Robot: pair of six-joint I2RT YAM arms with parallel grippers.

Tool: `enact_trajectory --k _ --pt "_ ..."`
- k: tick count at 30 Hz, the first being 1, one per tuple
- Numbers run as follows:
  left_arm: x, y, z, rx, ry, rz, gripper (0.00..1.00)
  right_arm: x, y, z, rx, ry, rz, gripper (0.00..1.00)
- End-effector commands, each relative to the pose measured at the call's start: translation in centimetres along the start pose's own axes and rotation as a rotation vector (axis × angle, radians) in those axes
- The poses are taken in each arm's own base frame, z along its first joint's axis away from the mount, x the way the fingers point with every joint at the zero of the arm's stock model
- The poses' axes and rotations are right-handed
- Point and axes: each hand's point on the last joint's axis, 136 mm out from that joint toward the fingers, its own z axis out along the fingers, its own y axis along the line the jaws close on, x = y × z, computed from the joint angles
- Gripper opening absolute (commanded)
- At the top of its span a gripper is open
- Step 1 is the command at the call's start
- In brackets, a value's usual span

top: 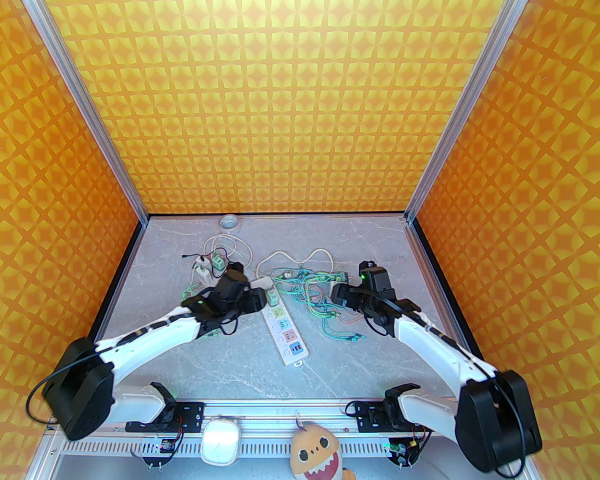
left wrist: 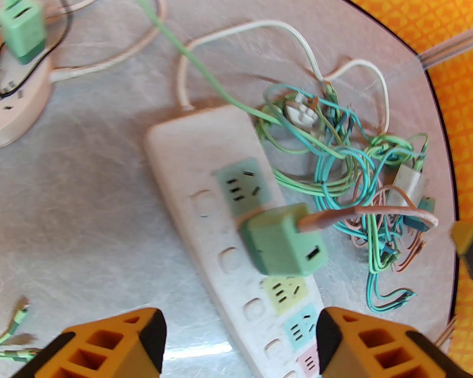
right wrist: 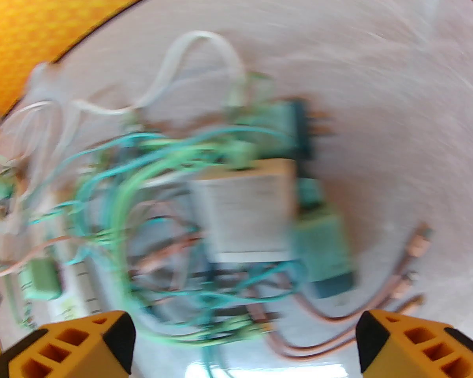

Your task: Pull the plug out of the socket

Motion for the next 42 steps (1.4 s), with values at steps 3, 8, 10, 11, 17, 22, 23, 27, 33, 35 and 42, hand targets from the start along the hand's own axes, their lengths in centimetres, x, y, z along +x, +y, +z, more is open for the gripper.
enact_trajectory --k 3,8,10,11,17,22,23,27,33,35,42 --pt "-0.6 -0.7 1.6 -0.129 -0.015 0.025 0.67 0.3 3.7 -0.8 -0.182 -0.02 -0.02 0.98" --pt "-0.4 -0.9 3.9 -0.238 0.008 0.041 0.66 0.4 4.7 -1.4 -0.237 -0.046 -0.023 0.99" --pt "-0.2 -0.9 4.7 -0.272 0.02 0.044 0.66 0.8 5.0 -1.4 -0.26 -0.038 -0.024 0.98" --pt "-0.2 -0.8 5.1 -0.286 0.024 0.043 0.65 0.9 5.1 -1.4 -0.264 -0.036 -0.024 0.99" --pt "0.4 -0.2 6.6 -0.356 0.052 0.044 0.59 1.6 5.7 -1.2 -0.294 -0.022 -0.036 0.98" --pt "0.5 0.0 7.2 -0.378 0.057 0.046 0.5 2.7 7.1 -0.8 -0.332 0.01 -0.071 0.98" --pt "0.4 0.0 7.2 -0.378 0.056 0.043 0.48 3.0 7.5 -0.7 -0.343 0.021 -0.081 0.99" --pt "0.2 -0.2 7.0 -0.366 0.044 0.037 0.43 4.0 8.4 -0.2 -0.341 0.046 -0.117 0.98" --pt "-0.2 -0.4 6.7 -0.356 0.038 0.05 0.38 4.9 9.1 0.3 -0.337 0.063 -0.128 0.98" --pt "-0.2 -0.3 6.7 -0.355 0.037 0.055 0.35 5.6 9.6 0.5 -0.348 0.081 -0.131 0.98" --pt "-1.0 0.2 6.3 -0.348 0.038 0.104 0.28 8.0 11.8 1.4 -0.406 0.124 -0.138 0.98"
